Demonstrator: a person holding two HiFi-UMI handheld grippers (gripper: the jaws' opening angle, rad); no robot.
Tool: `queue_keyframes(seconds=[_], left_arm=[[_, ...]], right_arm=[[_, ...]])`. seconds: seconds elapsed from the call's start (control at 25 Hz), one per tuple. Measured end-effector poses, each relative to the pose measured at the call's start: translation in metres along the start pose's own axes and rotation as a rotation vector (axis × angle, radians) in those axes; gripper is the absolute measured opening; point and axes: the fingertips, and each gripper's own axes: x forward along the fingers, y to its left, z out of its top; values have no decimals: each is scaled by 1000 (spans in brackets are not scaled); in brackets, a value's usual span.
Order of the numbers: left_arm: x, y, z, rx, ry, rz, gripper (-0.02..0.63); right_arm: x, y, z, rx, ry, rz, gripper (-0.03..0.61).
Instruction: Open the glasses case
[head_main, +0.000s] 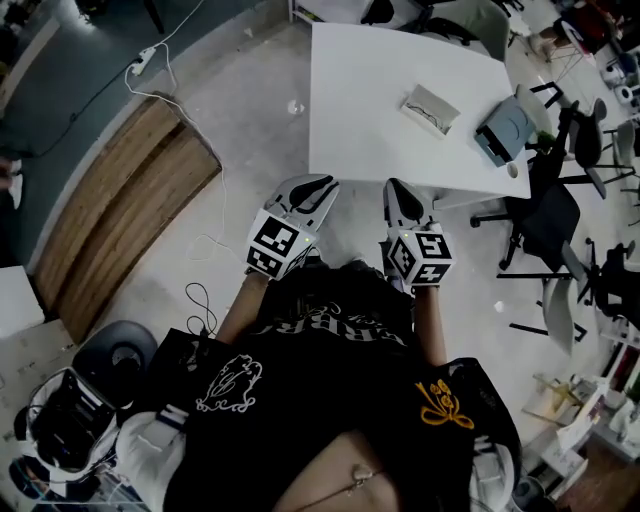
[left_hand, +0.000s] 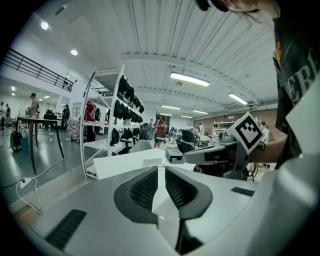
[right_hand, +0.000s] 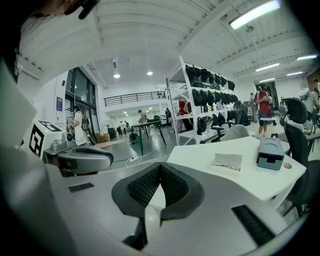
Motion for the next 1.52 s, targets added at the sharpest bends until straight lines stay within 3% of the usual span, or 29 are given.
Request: queue_keyframes(seconds=[0.4, 0.64, 1.24, 1.52], left_arm=[[10, -45, 6, 1, 21, 11, 46], [26, -90, 9, -2, 37, 19, 46], [40, -175, 9, 15, 39, 71, 46], [42, -193, 13, 32, 35, 82, 46]], right_arm=[[-41, -12, -2, 34, -12, 80, 15], [-71, -33, -5, 112, -18, 159, 14], [-135, -53, -19, 5, 12, 273, 14], [-149, -54, -19, -55, 11, 298, 14]])
